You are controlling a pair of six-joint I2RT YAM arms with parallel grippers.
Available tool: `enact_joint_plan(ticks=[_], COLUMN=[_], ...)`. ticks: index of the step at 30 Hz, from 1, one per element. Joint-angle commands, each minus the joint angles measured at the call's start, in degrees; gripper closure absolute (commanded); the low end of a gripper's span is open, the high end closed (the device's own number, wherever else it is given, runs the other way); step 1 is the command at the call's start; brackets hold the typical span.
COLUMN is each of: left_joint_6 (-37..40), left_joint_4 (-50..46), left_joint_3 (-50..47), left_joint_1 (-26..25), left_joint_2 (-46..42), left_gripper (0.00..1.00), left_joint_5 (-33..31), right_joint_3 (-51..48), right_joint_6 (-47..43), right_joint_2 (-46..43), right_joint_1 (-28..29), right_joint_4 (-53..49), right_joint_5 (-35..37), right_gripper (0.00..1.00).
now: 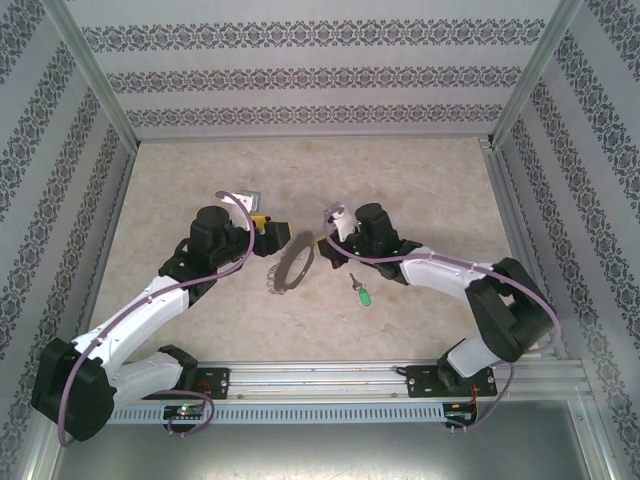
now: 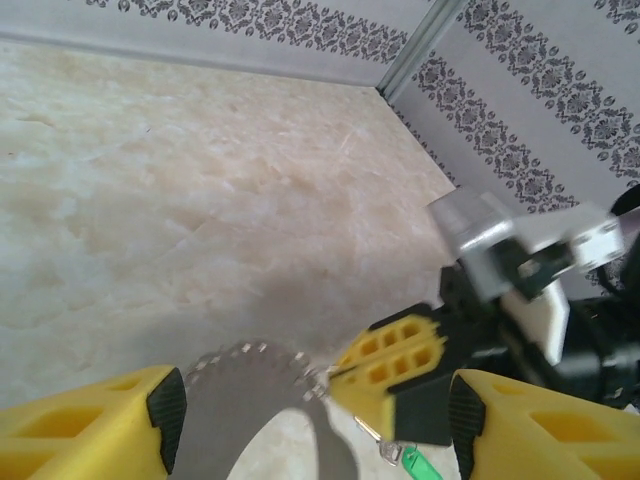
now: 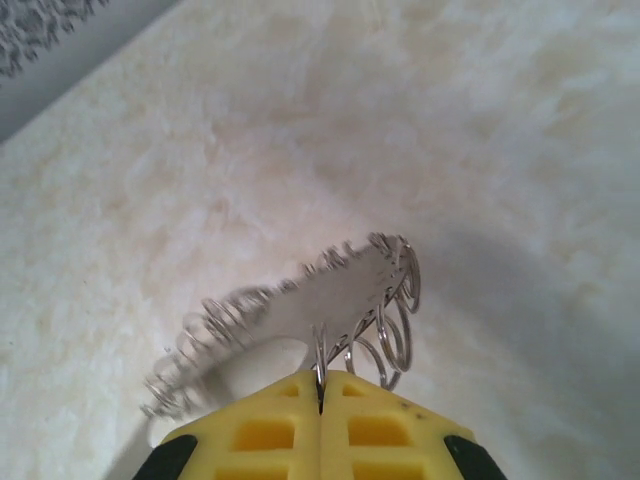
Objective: Put the keys on the keyring
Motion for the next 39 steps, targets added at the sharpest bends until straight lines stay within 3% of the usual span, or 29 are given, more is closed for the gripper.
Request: enact_joint_plan(ticks=[1,9,14,20,26,32,39], left_joint_6=[2.1,1.2,0.6,-4.5,-8.9,-15.2,-11.2], left_joint_4=[-2.1,1.2,2.9,9.2,15.2,23.3,18.7], left_joint_3=[3.2,7.9,11.2,12.6,13.5,14.9,14.0], left_joint_1=[0.9,1.1,1.1,1.2,1.1,1.2,1.2], left_joint_2=[-0.3,2.9,4.3,8.4,14.1,19.7,16.1], left_gripper=[0.31,0.40,0.50,0.50,0.50,0.50,0.49], left_joint_5=[4.7,17.3,23.1,27.6,29.1,30.9,30.4], right_joint_3=[-1.8,-1.3,0.8,2.4,3.1,3.1,3.0], right_joint_6=[-1.5,1.5,6.4,7.3,9.3,10.3,10.2], right_joint_2=[-6.3,-15.7,-16.3,-15.9,-15.1,-14.3,-14.4], right_joint_1=[-0.5,-4.8,-8.2,-8.8,-8.6,-7.8,-8.5], right_joint_4=[5.7,9.2,11.9,10.9,11.9,13.5,12.9], right_joint_5=[-2.6,-9.0,-16.7,-20.6,-24.5,-23.8,-22.1], right_gripper=[1.00,1.00,1.00,1.00,1.00,1.00,1.00])
